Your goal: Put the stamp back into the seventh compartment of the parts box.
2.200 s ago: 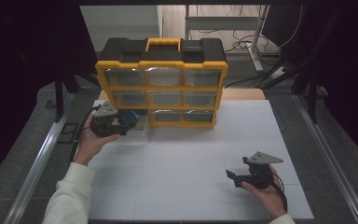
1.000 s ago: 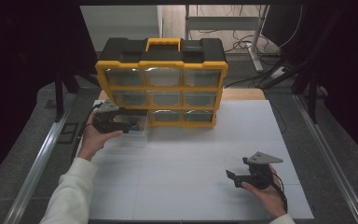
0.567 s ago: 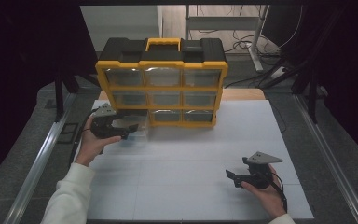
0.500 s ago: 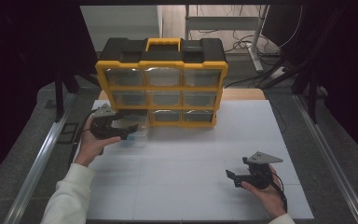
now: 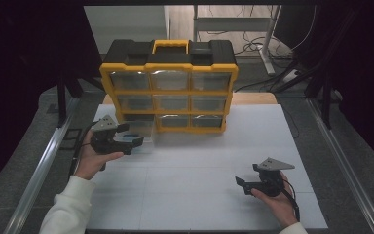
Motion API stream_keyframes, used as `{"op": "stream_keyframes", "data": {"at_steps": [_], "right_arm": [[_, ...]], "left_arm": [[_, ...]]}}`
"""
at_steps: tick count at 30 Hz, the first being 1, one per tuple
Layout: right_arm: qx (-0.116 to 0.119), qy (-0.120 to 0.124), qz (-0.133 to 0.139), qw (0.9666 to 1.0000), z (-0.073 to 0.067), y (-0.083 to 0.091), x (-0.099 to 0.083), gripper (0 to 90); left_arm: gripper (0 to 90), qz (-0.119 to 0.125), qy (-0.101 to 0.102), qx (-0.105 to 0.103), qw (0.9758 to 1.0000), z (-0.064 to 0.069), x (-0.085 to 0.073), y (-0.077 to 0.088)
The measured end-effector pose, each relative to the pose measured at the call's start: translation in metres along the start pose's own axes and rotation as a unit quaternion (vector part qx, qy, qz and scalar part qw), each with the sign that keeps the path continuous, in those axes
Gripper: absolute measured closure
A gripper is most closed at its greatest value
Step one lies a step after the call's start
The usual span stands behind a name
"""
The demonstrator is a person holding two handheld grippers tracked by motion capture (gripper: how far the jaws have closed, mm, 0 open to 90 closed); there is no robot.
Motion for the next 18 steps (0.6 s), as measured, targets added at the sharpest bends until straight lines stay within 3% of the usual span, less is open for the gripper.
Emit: {"op": "stream_keyframes", "data": {"at_steps": [9, 18], "right_arm": [[-0.002, -0.002, 0.002, 1.0000, 0.000, 0.002, -0.001, 13.0], [-0.002, 0.000, 0.002, 1.0000, -0.001, 0.004, -0.002, 13.0]], "left_arm": [[16.7, -0.001, 0.001, -0.010, 1.0000, 0.016, -0.001, 0.007], [15.5, -0.016, 0.003, -0.021, 0.9996, 0.033, -0.015, 0.013]]}}
Point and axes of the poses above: each handheld gripper's, and its own axes: y roughly backward along the jaws, x roughly out of its top, z roughly to its right, the point moved 2 cm from there along -y, roughly forward along the jaws, and after that the axes turned 14 degrees about -y, right-handed, at the moved point
